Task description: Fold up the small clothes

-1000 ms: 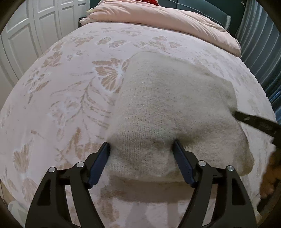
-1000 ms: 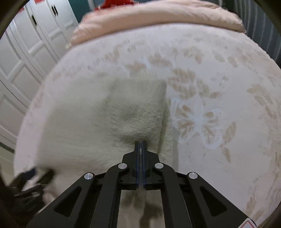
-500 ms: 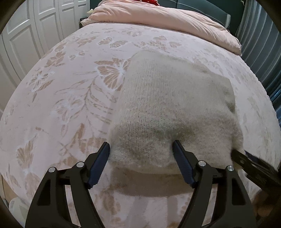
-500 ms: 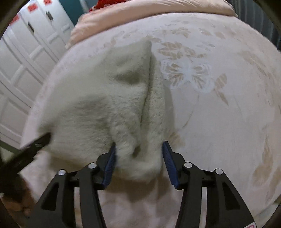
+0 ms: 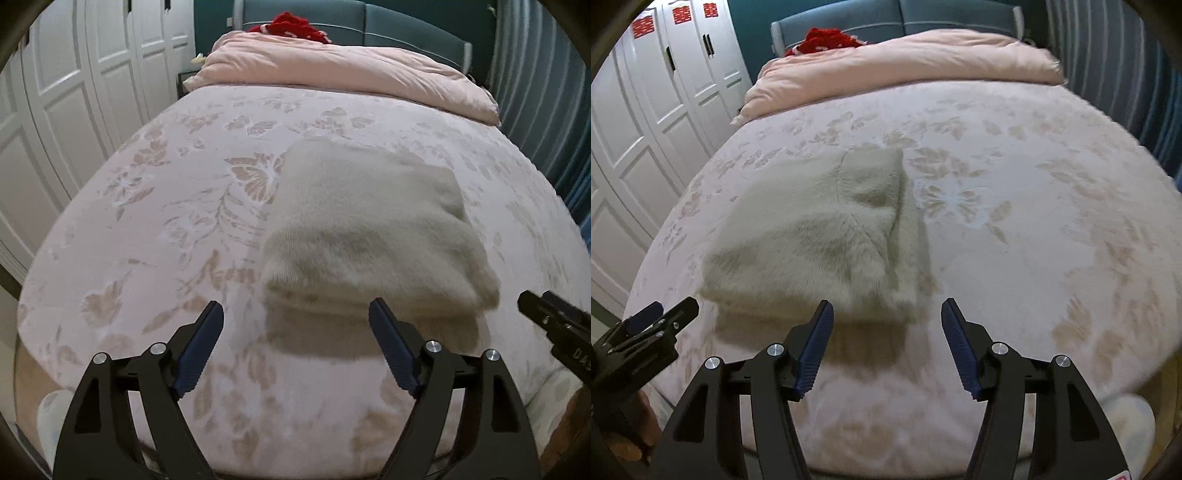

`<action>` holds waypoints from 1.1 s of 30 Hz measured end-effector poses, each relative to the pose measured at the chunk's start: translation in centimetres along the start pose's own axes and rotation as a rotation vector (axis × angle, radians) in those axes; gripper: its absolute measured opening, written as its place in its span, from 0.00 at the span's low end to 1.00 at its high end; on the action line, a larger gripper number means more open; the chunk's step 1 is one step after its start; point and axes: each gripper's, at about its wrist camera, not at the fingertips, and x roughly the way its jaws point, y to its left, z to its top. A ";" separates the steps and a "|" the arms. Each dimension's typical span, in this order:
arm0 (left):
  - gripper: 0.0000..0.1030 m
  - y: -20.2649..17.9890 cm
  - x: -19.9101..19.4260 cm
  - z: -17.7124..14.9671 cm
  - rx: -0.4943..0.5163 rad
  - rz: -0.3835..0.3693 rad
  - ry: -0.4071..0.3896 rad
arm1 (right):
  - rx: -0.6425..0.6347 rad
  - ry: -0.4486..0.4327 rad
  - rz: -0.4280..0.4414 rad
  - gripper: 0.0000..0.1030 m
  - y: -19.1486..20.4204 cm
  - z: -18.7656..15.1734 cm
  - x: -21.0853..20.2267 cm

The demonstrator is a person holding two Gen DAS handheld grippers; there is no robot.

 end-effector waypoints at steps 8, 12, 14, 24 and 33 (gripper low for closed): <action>0.88 -2.1 -3.6 -3.8 0.051 0.020 -0.041 | 0.073 -0.048 -0.060 0.71 -0.6 -4.5 -3.6; 0.88 -3.3 -4.5 -5.1 0.090 0.042 -0.059 | 0.063 -0.064 -0.101 0.71 -0.3 -6.2 -4.4; 0.88 -3.8 -4.9 -5.8 0.106 0.054 -0.074 | 0.052 -0.077 -0.126 0.72 -0.1 -6.8 -4.8; 0.88 -4.4 -5.5 -6.6 0.106 0.093 -0.096 | -0.001 -0.116 -0.147 0.73 1.6 -7.8 -5.6; 0.87 -4.2 -4.9 -6.9 0.082 0.091 -0.066 | -0.058 -0.116 -0.150 0.73 3.2 -8.3 -5.2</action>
